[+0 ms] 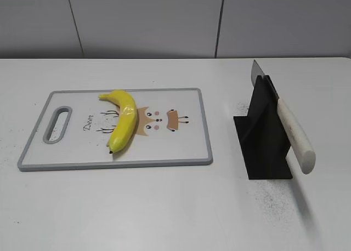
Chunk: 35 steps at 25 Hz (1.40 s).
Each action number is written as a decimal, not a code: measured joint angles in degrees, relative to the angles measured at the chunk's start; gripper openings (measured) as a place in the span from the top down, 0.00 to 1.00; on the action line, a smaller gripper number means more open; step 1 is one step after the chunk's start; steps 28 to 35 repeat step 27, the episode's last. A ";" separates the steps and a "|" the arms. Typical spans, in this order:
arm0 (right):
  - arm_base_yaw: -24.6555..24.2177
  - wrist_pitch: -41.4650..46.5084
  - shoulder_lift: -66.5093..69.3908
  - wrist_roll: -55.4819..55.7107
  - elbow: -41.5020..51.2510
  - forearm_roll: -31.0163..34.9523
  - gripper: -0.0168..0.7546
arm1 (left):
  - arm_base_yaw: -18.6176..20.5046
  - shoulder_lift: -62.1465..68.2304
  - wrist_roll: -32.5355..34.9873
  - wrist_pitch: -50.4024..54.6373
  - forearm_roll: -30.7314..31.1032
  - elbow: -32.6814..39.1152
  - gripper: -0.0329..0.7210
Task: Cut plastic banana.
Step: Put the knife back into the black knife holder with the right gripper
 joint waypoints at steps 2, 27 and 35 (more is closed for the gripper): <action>-1.09 0.00 0.01 0.00 0.00 0.05 0.21 | 0.00 0.00 0.00 0.00 0.03 0.00 0.27; -21.20 0.00 0.01 0.00 0.00 0.16 0.22 | 0.00 0.00 0.00 0.00 0.03 0.00 0.21; -21.20 0.00 0.01 0.00 0.00 0.16 0.22 | 0.00 0.00 0.00 0.00 0.03 0.00 0.21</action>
